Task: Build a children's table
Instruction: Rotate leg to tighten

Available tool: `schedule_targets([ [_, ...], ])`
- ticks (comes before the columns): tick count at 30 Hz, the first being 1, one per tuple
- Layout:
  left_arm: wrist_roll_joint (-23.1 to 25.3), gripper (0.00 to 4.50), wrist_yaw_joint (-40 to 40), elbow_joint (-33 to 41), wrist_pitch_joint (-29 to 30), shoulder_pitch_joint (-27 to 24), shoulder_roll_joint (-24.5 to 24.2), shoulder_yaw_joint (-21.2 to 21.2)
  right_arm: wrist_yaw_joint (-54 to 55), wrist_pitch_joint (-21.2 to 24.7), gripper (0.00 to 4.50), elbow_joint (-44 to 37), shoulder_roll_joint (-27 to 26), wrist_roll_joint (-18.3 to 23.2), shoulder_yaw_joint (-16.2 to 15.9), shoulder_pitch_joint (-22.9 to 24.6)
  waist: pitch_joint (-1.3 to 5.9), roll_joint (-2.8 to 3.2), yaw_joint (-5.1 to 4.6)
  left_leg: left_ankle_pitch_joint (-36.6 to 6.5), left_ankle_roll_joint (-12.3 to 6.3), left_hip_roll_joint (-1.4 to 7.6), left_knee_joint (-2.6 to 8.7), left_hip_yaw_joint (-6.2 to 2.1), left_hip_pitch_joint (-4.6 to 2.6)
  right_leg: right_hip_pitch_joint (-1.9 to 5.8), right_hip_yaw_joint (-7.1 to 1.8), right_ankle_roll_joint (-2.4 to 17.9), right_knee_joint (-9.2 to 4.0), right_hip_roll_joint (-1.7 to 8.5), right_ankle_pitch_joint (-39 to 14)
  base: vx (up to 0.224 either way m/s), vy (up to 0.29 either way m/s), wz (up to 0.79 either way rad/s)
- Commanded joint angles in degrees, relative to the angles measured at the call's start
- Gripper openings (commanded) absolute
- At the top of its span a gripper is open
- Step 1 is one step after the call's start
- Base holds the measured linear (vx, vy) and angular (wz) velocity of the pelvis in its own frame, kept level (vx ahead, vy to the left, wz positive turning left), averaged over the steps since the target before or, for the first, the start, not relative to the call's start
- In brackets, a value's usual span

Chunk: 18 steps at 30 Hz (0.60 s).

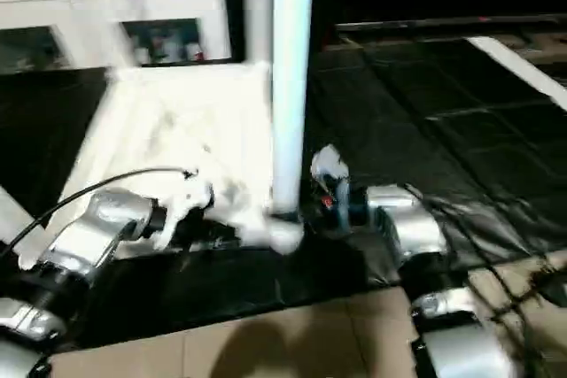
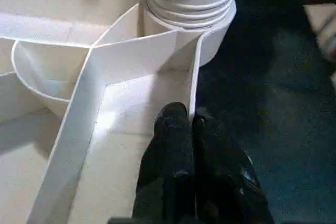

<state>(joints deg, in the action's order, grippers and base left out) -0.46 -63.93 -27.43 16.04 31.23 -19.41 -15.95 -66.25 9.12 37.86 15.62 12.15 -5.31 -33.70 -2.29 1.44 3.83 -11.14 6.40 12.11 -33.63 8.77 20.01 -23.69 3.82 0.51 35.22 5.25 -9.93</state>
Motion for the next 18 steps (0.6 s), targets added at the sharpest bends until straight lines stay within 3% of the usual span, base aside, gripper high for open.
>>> schedule_targets([
  [1, -2.5, 0.00, 5.9, 1.1, 2.3, 2.5, 4.3, 2.1, 5.7, 3.1, 2.14, 0.7, -5.5, -1.4, -2.7, 0.6, 3.31, -0.49, -0.02, -11.0, -1.75, -0.04, 4.08, 0.77, 0.74, 3.56, -1.76, 10.9, -4.72, 2.01, -16.7, 0.000, 0.000, 0.00],
  [6, -2.3, 0.00, 17.8, 0.9, 7.6, 4.7, 11.4, 5.4, 24.2, 7.3, 2.10, 5.2, -14.0, -1.6, 1.7, -1.8, 3.39, -0.35, -1.49, -8.7, -2.02, -0.31, 3.92, 0.79, 1.02, 3.72, -1.66, 12.2, -4.50, 1.86, -13.6, 0.000, 0.000, 0.00],
  [10, -1.5, 0.00, 21.9, -0.5, 7.4, 6.2, 14.4, 5.7, 32.9, 7.4, 2.10, 7.6, -17.5, -2.5, 2.9, -4.3, 3.60, 0.07, -1.46, -8.0, -2.97, -0.32, 3.78, 0.85, 0.91, 3.72, -1.58, 12.5, -4.68, 1.86, -12.0, 0.000, 0.000, 0.00],
  [17, -0.9, 0.00, 21.9, 0.6, 8.3, 5.6, 14.5, 5.1, 34.3, 8.1, 2.10, 6.3, -18.8, -2.6, 4.9, -4.1, 3.37, 0.29, -1.62, -10.6, -3.18, -0.26, 4.03, 0.89, 0.77, 3.76, -1.56, 12.7, -4.85, 1.73, -12.1, 0.000, 0.000, 0.00],
  [18, -0.8, 0.00, 22.0, 0.6, 8.4, 5.6, 14.6, 5.2, 34.4, 8.1, 2.45, 6.3, -18.8, -2.5, 5.0, -4.1, 3.38, 0.30, -1.58, -11.0, -3.10, -0.22, 4.08, 0.86, 0.73, 3.74, -1.59, 12.6, -4.87, 1.79, -12.5, 0.000, 0.000, 0.00],
])
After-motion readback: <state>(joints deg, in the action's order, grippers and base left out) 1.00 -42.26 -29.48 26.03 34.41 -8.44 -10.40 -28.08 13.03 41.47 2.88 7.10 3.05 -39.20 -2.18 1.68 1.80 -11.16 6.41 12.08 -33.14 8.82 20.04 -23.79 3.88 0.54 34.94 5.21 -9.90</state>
